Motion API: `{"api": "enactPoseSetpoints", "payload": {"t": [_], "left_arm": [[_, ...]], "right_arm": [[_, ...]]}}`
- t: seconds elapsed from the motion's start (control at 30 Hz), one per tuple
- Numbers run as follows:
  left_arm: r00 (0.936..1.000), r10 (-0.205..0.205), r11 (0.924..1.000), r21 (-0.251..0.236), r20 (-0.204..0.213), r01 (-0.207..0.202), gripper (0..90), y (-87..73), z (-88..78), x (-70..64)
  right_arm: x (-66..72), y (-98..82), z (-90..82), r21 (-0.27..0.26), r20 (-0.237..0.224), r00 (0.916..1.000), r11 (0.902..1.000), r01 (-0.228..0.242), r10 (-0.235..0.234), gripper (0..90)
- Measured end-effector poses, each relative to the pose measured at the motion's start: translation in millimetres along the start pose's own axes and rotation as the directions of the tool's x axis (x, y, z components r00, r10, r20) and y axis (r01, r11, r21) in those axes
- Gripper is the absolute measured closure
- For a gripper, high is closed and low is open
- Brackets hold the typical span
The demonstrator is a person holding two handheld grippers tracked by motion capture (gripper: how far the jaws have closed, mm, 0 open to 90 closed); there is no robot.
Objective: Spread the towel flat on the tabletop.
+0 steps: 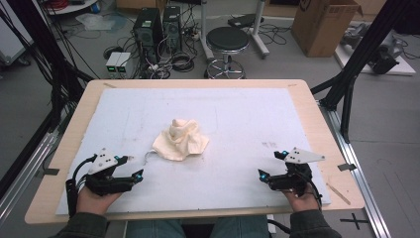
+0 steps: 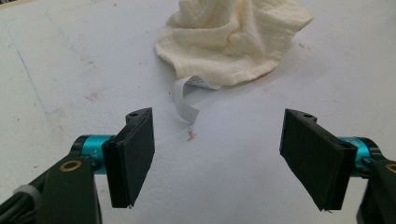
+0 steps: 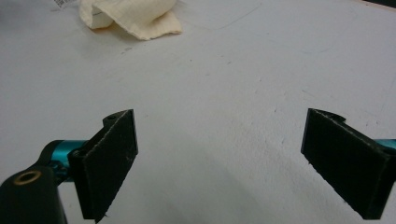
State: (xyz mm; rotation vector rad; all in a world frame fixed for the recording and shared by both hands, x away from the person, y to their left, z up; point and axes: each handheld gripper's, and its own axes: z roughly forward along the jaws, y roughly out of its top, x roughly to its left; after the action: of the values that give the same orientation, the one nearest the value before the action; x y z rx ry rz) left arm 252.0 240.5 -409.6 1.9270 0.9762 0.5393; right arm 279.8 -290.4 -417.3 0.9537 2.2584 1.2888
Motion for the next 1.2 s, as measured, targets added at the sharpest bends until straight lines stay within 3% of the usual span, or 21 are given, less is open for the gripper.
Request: {"api": "enactPoseSetpoints", "payload": {"t": [1.2], "left_arm": [[0.9987, 0.018, 0.9998, 0.009, 0.048, -0.019, 28.2, 8.0, 10.1, -3.0]], "right_arm": [[-1.3, 0.0, -3.8, -0.018, 0.003, 1.0000, 0.9998, 0.003, -0.003, 10.1]]}}
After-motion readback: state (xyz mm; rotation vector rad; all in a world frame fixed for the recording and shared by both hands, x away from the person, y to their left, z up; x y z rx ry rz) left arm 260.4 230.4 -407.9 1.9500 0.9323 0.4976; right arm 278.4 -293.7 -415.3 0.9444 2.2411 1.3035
